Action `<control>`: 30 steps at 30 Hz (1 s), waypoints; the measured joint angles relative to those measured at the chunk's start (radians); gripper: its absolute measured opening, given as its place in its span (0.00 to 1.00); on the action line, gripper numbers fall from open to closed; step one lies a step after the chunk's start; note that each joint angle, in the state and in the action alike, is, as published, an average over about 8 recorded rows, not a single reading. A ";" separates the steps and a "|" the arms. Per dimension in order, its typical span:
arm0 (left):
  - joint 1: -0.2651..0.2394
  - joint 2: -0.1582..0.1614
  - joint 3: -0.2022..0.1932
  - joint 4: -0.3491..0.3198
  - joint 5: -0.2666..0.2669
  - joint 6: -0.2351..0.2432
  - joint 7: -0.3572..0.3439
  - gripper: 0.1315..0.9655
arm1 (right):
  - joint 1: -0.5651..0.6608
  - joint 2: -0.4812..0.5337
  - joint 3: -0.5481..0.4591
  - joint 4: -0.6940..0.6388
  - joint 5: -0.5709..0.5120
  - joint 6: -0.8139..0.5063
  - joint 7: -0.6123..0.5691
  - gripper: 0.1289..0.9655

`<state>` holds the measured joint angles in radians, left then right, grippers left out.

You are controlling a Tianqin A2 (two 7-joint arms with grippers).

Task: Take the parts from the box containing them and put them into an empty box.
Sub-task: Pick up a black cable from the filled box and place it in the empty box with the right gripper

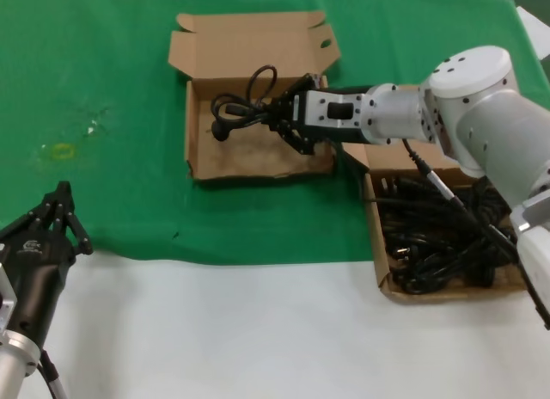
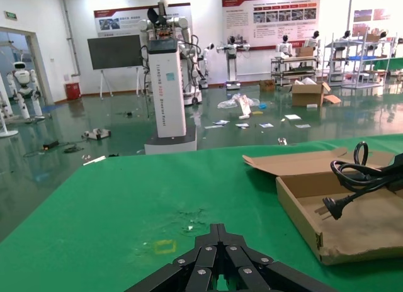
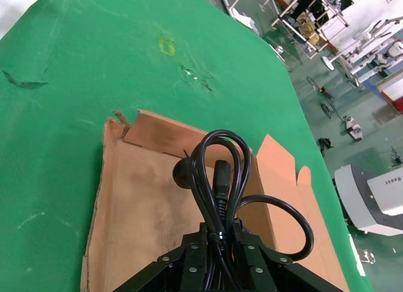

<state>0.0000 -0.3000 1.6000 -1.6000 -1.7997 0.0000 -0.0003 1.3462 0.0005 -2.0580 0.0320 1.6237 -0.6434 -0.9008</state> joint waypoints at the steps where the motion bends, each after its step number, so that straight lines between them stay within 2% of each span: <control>1: 0.000 0.000 0.000 0.000 0.000 0.000 0.000 0.01 | -0.002 0.000 -0.012 0.002 0.014 0.002 -0.002 0.10; 16: 0.000 0.000 0.000 0.000 0.000 0.000 0.000 0.01 | -0.022 0.000 -0.183 0.015 0.195 0.024 -0.029 0.10; 25: 0.000 0.000 0.000 0.000 0.000 0.000 0.000 0.01 | -0.024 0.000 -0.215 0.010 0.247 0.032 -0.057 0.18; 30: 0.000 0.000 0.000 0.000 0.000 0.000 0.000 0.01 | -0.020 0.000 -0.194 0.001 0.242 0.033 -0.073 0.28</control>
<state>0.0000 -0.3000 1.6000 -1.6000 -1.7997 0.0000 -0.0003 1.3260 0.0000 -2.2521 0.0330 1.8653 -0.6100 -0.9738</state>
